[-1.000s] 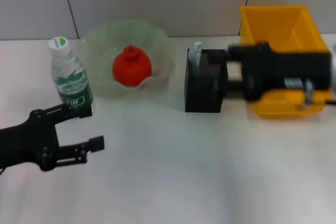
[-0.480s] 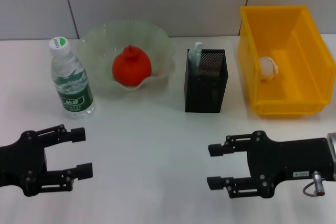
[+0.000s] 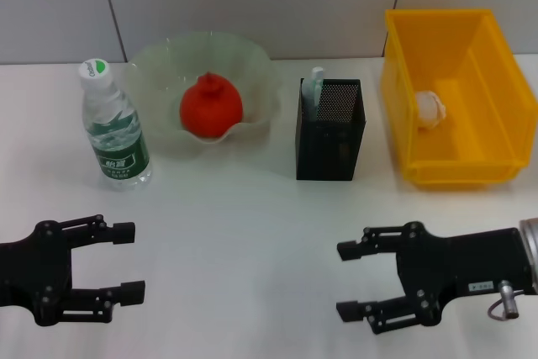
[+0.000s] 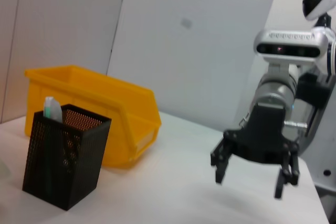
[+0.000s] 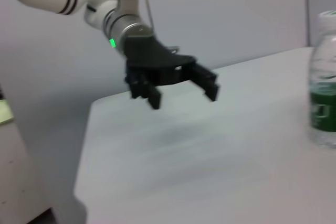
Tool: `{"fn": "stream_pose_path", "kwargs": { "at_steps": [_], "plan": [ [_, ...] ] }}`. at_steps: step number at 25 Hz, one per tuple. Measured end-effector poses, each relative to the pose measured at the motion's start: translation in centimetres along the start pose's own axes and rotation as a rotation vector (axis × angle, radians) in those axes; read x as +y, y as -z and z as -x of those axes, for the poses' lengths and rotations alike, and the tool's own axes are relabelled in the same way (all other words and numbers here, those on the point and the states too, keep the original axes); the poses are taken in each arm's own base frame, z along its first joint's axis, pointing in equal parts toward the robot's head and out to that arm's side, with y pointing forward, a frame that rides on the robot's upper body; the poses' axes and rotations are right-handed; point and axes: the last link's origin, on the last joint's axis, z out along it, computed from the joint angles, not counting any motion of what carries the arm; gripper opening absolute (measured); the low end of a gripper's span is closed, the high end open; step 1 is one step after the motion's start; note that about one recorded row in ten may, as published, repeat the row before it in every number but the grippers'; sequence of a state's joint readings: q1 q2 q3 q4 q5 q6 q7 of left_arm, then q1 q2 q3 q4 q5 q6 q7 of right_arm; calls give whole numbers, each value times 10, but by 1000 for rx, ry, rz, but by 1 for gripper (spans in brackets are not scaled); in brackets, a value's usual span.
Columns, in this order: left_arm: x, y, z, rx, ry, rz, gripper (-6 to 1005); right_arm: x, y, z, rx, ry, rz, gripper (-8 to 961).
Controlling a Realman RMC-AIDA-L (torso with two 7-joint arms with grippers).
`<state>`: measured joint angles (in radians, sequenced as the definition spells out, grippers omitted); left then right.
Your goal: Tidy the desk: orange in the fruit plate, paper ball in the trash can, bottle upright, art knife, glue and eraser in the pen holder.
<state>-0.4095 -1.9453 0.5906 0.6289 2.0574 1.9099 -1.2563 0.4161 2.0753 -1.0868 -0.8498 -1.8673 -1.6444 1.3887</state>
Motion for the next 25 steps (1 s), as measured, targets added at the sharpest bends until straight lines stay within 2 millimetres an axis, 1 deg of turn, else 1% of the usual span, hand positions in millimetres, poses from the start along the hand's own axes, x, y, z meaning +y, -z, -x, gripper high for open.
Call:
{"fn": "stream_pose_path", "kwargs": {
  "at_steps": [3, 9, 15, 25],
  "plan": [
    [-1, -1, -2, -21, -14, 2, 859, -4, 7, -1, -18, -5, -45, 748],
    [-6, -8, -9, -42, -23, 25, 859, -11, 14, -4, -16, -15, -101, 786],
    [-7, -17, -10, -71, -25, 46, 859, -13, 14, -7, -13, -24, -118, 786],
    [-8, -18, -10, -73, -27, 45, 859, -13, 11, -10, -14, -37, -126, 786]
  ]
}}
